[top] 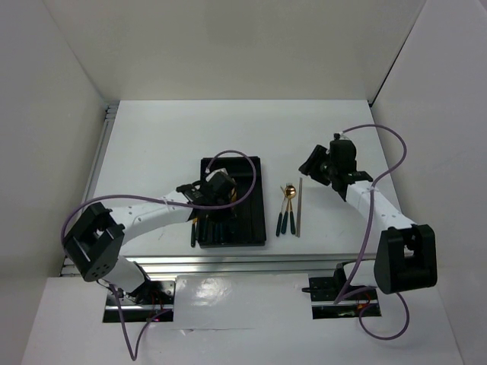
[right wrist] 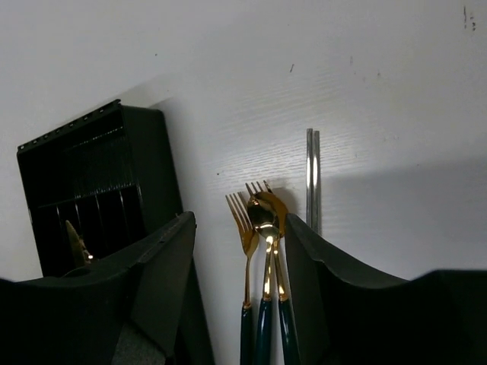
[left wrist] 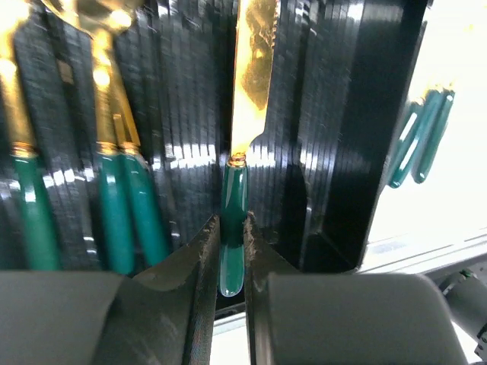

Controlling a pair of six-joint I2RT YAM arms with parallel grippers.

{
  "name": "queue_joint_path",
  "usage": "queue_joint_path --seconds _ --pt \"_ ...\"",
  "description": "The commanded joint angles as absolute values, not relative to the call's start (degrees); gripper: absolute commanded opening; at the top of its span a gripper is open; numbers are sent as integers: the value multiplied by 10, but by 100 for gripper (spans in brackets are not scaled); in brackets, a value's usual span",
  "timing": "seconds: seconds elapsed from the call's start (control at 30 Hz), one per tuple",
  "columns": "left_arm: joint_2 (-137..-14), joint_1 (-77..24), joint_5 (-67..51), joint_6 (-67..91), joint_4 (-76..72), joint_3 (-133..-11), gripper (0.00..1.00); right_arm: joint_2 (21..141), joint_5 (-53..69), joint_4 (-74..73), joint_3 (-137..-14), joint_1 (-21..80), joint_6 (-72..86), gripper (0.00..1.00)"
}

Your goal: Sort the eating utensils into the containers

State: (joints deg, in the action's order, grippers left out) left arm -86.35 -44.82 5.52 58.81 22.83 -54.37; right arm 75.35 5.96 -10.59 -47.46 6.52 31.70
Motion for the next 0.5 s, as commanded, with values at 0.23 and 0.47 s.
queue_joint_path --seconds 0.23,0.47 --pt "-850 -468 100 662 214 -493 0 687 81 -75 -440 62 311 59" --pt "-870 -468 92 640 200 -501 0 687 81 -75 -430 62 311 59"
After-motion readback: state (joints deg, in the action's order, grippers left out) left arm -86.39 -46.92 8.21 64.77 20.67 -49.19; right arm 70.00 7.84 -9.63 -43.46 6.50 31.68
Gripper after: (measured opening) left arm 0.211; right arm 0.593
